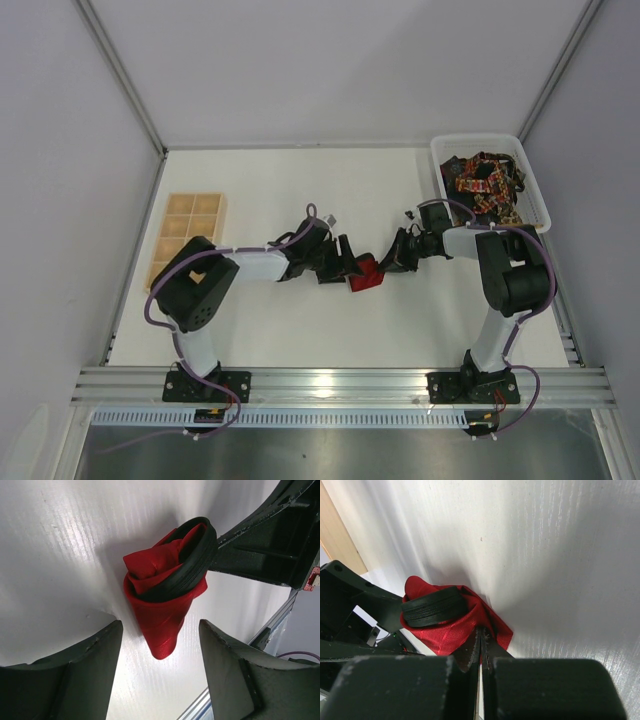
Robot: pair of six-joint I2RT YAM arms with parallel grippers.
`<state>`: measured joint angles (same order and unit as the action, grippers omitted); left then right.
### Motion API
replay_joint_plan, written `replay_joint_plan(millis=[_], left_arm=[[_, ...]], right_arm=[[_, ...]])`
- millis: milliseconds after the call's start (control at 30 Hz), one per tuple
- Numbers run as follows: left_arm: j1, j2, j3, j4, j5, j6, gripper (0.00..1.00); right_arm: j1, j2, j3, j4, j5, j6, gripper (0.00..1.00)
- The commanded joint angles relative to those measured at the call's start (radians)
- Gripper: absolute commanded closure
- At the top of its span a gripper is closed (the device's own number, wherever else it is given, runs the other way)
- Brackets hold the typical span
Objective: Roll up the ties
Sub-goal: Roll the tie
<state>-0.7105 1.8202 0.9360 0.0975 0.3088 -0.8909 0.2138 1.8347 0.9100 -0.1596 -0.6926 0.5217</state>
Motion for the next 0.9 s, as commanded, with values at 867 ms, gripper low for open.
replay_joint_plan(millis=[867], left_arm=[[-0.041,0.103,0.159,-0.232,-0.175,0.092,0.44]], right_arm=[[-0.002,-0.022,0.04,-0.027,0.036,-0.022,0.98]])
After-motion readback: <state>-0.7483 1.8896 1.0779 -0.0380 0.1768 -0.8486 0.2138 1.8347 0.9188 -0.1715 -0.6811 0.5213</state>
